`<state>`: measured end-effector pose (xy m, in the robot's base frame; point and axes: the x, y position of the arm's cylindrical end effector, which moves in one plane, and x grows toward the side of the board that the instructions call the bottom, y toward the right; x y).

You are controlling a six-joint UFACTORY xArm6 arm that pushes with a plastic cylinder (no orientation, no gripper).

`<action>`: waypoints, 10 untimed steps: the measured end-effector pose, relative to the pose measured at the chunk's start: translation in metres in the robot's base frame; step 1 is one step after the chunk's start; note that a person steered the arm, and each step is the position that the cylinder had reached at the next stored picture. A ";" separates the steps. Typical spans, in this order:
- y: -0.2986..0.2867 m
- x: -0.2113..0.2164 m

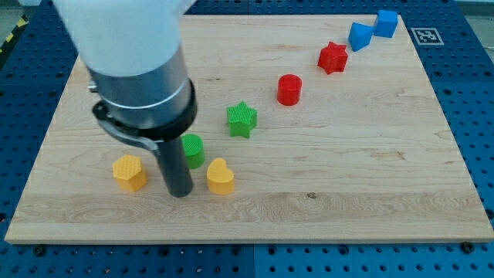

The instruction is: Push the yellow heart parallel to the red circle

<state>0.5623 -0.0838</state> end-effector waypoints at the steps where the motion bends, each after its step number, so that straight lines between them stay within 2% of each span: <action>1: 0.038 -0.004; 4: 0.097 -0.029; 7: 0.159 -0.095; 10: 0.244 -0.133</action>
<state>0.4291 0.1605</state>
